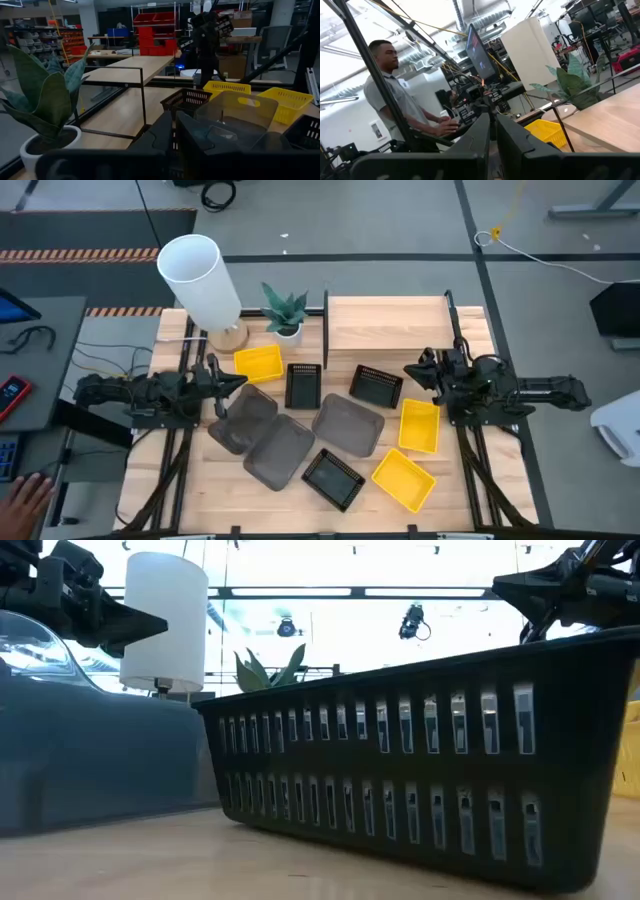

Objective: Stack baskets on shelf by color

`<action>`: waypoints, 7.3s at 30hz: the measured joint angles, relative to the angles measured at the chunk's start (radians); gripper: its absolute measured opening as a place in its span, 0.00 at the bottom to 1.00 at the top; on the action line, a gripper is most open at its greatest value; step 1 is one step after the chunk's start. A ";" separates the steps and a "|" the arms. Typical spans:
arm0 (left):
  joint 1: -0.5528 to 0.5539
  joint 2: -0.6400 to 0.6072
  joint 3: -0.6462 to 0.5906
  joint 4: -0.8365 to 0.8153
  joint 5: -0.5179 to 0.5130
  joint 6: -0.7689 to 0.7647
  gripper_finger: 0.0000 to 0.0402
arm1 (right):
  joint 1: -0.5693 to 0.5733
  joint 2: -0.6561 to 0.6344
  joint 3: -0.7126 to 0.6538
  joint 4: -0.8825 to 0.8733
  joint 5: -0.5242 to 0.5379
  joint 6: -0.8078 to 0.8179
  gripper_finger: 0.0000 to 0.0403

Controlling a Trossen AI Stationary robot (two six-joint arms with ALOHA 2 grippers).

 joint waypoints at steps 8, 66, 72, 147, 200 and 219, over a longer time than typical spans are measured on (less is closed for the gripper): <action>0.000 0.000 0.000 0.000 0.000 0.000 0.09 | 0.000 0.000 0.000 0.000 0.000 0.000 0.09; 0.000 0.000 0.000 0.000 0.000 0.000 0.09 | 0.000 0.000 0.000 0.000 0.000 0.000 0.09; 0.000 0.000 0.000 0.000 0.000 0.000 0.08 | 0.000 0.000 0.000 0.000 0.000 0.000 0.09; 0.000 0.000 0.000 0.008 0.015 -1.086 0.08 | 0.361 0.912 0.738 -1.143 -0.124 0.444 0.02; 0.000 0.000 0.000 0.020 0.000 -1.125 0.07 | 0.907 1.445 1.143 -1.247 -0.206 0.288 0.38; 0.000 0.000 0.000 0.013 0.000 -1.124 0.05 | 1.005 1.531 1.190 -1.273 -0.161 -0.194 0.34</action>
